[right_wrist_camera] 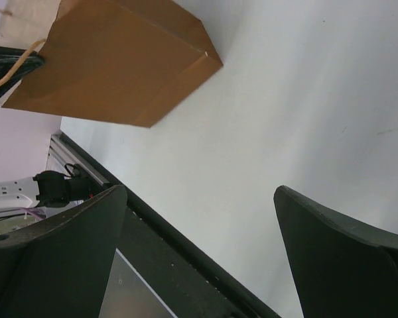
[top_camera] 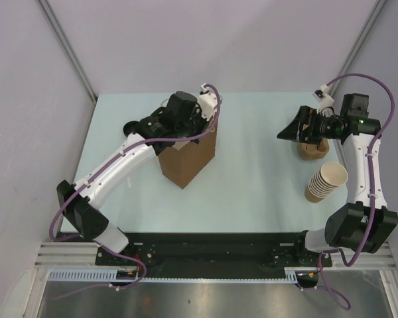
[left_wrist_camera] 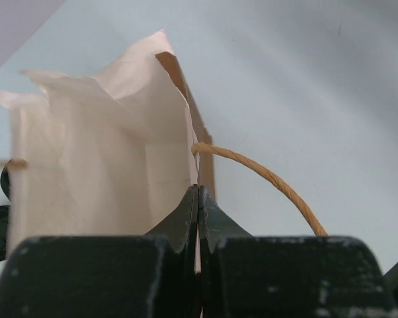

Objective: Pack the takeout coffee

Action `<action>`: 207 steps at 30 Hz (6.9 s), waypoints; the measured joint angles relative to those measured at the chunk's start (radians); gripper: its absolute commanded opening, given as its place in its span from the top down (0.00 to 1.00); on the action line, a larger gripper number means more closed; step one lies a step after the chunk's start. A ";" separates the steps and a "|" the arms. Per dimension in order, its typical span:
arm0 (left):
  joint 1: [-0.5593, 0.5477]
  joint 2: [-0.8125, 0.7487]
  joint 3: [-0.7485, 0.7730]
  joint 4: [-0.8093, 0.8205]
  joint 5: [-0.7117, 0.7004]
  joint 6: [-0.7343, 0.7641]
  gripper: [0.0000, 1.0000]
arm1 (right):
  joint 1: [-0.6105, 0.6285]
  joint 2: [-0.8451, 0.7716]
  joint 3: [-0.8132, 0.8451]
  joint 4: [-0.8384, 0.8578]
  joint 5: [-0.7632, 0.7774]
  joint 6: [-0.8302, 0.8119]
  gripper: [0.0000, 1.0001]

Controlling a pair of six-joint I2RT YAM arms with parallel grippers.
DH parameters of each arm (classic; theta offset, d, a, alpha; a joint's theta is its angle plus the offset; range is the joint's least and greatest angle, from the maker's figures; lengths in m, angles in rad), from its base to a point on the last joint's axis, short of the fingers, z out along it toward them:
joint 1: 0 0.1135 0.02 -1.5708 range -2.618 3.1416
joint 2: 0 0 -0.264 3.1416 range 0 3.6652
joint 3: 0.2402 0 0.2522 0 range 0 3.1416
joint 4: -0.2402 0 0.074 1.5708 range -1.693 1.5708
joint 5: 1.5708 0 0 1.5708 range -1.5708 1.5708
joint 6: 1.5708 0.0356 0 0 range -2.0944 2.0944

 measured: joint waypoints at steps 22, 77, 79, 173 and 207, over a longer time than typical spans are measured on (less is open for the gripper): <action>0.051 0.009 0.026 -0.116 0.063 -0.148 0.39 | 0.000 0.000 -0.001 0.000 -0.003 0.000 0.01; -0.009 0.013 -0.024 -0.291 -0.007 -0.116 0.01 | -0.032 0.000 -0.013 0.000 -0.023 0.001 0.00; -0.023 0.008 -0.027 -0.291 -0.022 -0.103 0.00 | -0.032 0.000 -0.013 0.000 -0.026 0.001 0.00; 0.399 -0.301 0.016 -0.015 0.573 -0.153 0.00 | -0.140 0.969 0.946 -0.206 0.546 -0.262 0.64; 0.399 -0.254 0.016 -0.005 0.598 -0.195 0.01 | -0.130 1.040 0.993 -0.160 0.631 -0.254 0.77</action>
